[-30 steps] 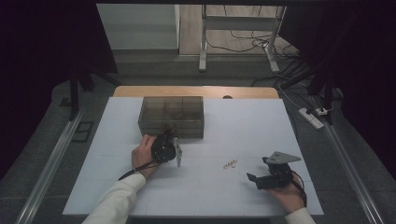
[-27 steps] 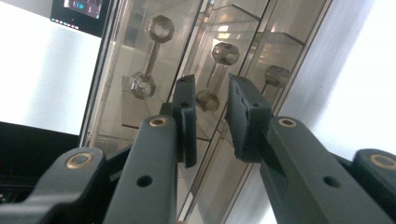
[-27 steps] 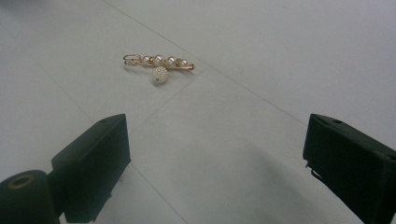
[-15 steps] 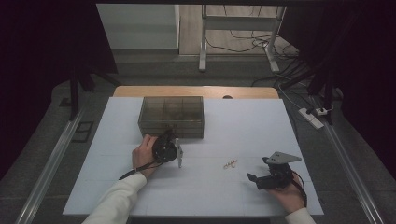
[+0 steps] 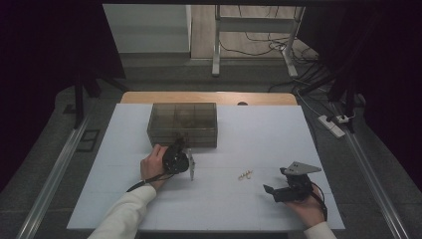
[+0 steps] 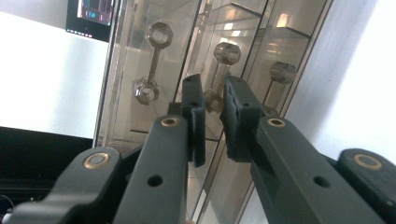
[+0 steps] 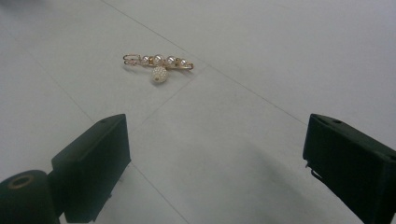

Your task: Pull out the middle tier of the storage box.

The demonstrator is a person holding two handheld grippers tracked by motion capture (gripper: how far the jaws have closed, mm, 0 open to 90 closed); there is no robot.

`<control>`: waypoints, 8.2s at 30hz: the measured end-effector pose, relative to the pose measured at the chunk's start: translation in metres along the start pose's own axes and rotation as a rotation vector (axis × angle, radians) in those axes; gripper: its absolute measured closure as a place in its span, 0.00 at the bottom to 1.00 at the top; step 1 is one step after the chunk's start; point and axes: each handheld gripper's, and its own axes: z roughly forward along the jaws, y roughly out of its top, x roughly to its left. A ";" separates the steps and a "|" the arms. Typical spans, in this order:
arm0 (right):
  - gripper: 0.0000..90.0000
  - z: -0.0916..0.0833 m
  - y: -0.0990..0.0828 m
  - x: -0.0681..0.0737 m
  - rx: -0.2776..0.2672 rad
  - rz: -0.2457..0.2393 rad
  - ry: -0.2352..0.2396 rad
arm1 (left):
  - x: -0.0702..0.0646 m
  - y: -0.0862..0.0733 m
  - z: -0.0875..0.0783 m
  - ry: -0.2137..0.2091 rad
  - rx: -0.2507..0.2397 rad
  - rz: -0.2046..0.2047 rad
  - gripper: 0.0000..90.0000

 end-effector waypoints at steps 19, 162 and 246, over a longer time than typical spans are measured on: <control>0.08 0.000 0.000 -0.001 0.006 0.000 0.007 | 0.002 -0.002 -0.001 0.002 -0.004 -0.004 0.88; 0.08 -0.004 -0.002 -0.003 -0.006 0.008 0.012 | 0.055 -0.031 -0.033 -0.549 -0.182 -0.514 0.43; 0.08 -0.001 -0.002 -0.002 0.015 0.002 0.010 | 0.057 -0.022 0.010 -0.592 -0.088 -0.490 0.49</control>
